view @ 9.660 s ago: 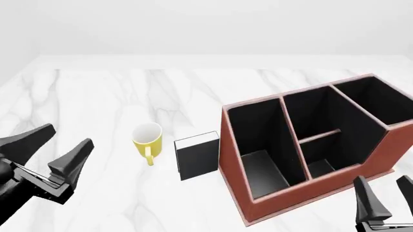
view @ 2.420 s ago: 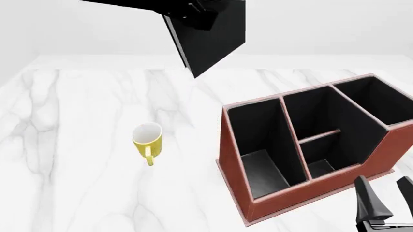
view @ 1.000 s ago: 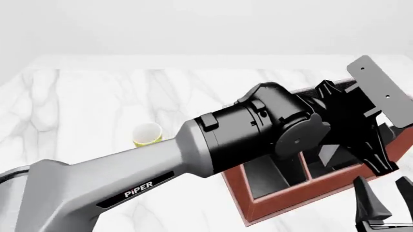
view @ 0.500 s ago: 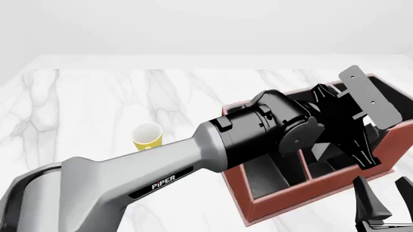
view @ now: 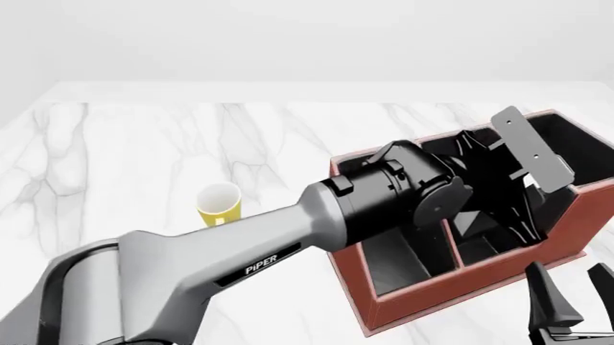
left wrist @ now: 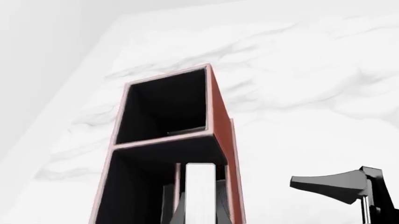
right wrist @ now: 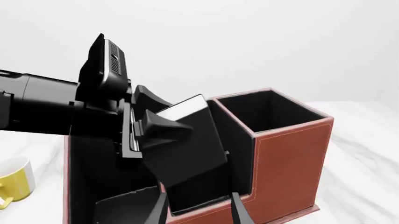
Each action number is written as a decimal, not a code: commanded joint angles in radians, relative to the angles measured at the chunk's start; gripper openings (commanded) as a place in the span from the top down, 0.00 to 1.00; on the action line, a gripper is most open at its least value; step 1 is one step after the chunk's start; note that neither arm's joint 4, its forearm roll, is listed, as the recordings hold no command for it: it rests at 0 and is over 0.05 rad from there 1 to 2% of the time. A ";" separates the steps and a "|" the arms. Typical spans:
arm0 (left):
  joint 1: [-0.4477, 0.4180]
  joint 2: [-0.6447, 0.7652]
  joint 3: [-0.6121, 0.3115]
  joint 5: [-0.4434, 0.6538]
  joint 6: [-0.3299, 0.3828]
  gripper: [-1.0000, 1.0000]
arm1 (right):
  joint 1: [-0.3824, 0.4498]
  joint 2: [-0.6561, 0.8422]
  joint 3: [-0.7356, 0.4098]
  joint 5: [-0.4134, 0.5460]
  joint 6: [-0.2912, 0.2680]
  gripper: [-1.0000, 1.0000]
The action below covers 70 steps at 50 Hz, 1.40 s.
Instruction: Pick up the book and place it in the back compartment of the caddy.
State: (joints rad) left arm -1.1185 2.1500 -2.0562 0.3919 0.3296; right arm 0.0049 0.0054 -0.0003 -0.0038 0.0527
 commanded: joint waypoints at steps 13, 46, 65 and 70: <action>-0.002 0.029 0.037 -0.082 -0.007 1.00 | -0.002 0.000 0.000 0.002 0.003 0.00; 0.010 0.071 0.095 -0.181 0.003 1.00 | -0.007 -0.004 0.000 0.005 0.010 0.00; 0.011 0.057 0.092 -0.171 -0.042 0.00 | -0.008 -0.004 0.000 0.005 0.009 0.00; 0.010 0.049 0.104 -0.174 -0.037 0.00 | -0.008 -0.004 0.000 0.005 0.008 0.00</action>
State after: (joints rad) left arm -1.1089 2.2115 -1.9588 0.2174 0.3020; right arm -0.0023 0.0011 -0.0006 0.0011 0.0619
